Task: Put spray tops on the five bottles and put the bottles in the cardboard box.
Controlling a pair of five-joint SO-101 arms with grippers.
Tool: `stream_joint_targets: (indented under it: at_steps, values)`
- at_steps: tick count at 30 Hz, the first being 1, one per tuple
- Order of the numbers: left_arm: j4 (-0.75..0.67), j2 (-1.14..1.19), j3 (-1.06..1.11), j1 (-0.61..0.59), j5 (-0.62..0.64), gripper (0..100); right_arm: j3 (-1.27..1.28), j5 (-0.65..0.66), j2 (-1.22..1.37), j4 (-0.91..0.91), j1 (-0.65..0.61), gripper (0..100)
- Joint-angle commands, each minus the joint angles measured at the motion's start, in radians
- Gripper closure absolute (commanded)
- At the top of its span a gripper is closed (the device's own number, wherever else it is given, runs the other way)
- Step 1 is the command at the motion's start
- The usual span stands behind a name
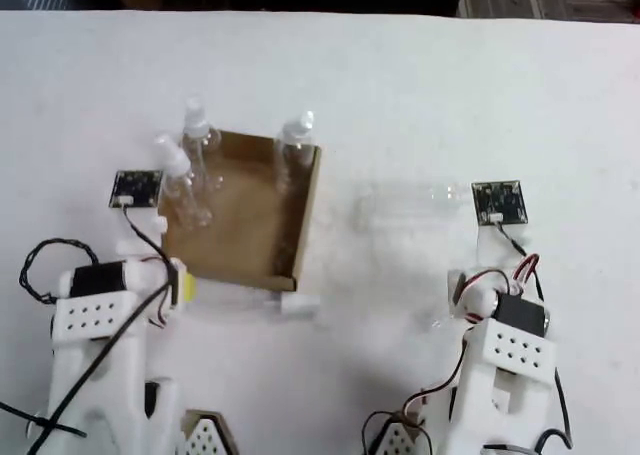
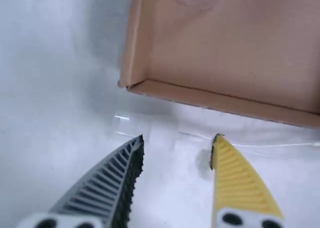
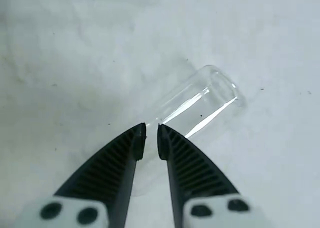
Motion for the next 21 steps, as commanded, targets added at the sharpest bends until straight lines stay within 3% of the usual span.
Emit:
stream_joint_targets:
  at_steps: [1,11,21]
  values:
    - [-0.052,0.01,0.021,0.01,0.014,77,0.02,0.012,0.012,-0.004,0.012,97.8]
    - [-0.068,0.012,0.041,-0.117,0.012,77,0.02,0.014,0.012,-0.004,0.012,97.8]
    - [-0.091,0.028,0.04,-0.114,0.012,77,0.02,0.011,0.012,-0.004,0.013,97.8]
